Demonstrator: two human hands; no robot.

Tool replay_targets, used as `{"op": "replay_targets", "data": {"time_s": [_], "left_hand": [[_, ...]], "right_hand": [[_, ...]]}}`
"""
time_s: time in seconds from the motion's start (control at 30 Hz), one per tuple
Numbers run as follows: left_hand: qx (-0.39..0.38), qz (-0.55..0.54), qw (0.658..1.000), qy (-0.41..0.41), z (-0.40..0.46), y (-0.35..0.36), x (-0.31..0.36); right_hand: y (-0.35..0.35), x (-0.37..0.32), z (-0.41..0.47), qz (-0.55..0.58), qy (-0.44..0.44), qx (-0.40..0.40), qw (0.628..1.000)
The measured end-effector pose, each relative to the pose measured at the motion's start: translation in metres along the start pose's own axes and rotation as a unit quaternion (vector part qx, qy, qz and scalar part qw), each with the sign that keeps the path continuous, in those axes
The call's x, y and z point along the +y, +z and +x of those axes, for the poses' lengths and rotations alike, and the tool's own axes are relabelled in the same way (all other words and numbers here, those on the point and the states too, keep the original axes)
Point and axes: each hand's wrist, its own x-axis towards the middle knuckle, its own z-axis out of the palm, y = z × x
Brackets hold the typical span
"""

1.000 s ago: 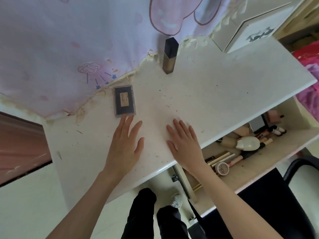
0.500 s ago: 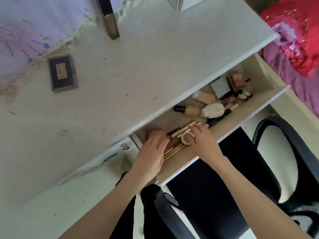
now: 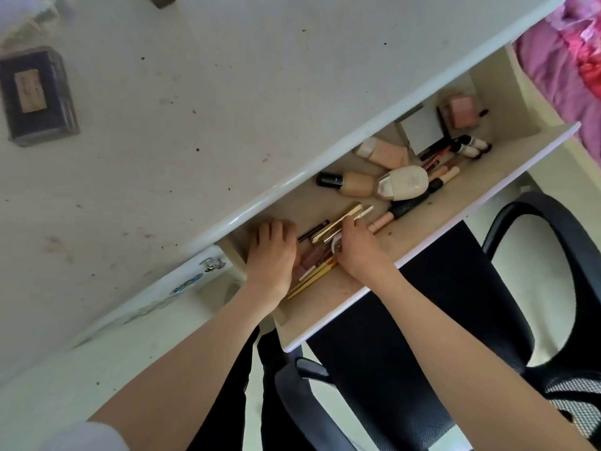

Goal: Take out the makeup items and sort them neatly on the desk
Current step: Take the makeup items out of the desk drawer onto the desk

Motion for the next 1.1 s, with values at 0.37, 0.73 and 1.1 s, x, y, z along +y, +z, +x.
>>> {"op": "replay_targets", "data": {"time_s": [0.37, 0.73, 1.1], "left_hand": [[-0.039, -0.103, 0.993, 0.032, 0.001, -0.015, -0.002], [0.021, -0.37, 0.927, 0.057, -0.015, -0.077, -0.004], [0.184, -0.537, 0.815, -0.111, -0.016, -0.139, -0.084]], "right_hand": [[-0.012, 0.009, -0.008, 0.036, -0.011, -0.021, 0.999], [-0.061, -0.001, -0.046, 0.344, -0.006, 0.174, 0.923], [-0.107, -0.087, -0.04, 0.445, -0.045, 0.173, 0.878]]}}
